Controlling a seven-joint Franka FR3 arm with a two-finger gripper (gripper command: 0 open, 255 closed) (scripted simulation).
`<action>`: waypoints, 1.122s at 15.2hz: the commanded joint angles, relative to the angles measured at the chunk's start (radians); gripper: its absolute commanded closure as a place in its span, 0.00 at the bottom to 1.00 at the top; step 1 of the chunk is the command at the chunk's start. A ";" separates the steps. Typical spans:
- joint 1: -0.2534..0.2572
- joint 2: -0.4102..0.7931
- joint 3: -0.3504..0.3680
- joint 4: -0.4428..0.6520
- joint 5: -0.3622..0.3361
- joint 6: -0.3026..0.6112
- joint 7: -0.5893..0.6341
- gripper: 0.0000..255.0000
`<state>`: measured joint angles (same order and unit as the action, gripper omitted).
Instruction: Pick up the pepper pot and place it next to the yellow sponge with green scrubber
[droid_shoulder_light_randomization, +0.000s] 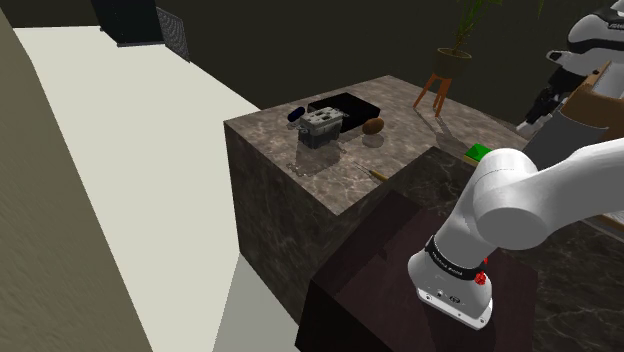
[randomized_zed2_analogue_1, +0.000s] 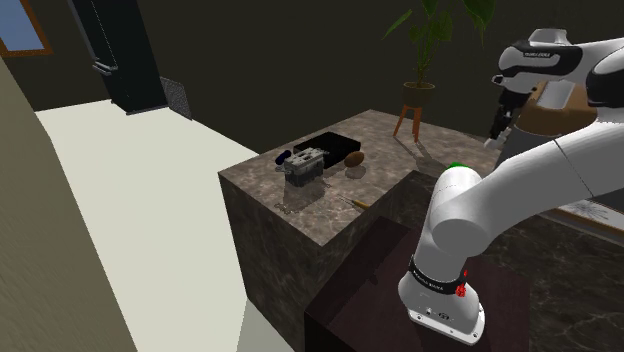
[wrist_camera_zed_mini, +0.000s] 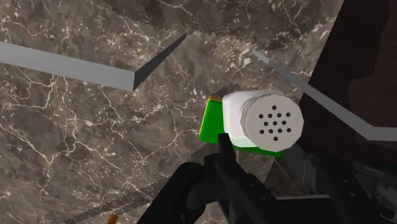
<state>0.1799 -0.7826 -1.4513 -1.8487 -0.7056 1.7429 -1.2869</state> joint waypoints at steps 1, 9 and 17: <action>0.000 -0.007 -0.013 -0.021 -0.011 0.022 0.005 1.00; 0.009 -0.032 -0.071 -0.088 -0.057 0.103 0.023 1.00; 0.030 -0.055 -0.142 -0.141 -0.106 0.182 0.042 1.00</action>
<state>0.2296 -0.8285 -1.5665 -1.9698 -0.8025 1.9181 -1.2487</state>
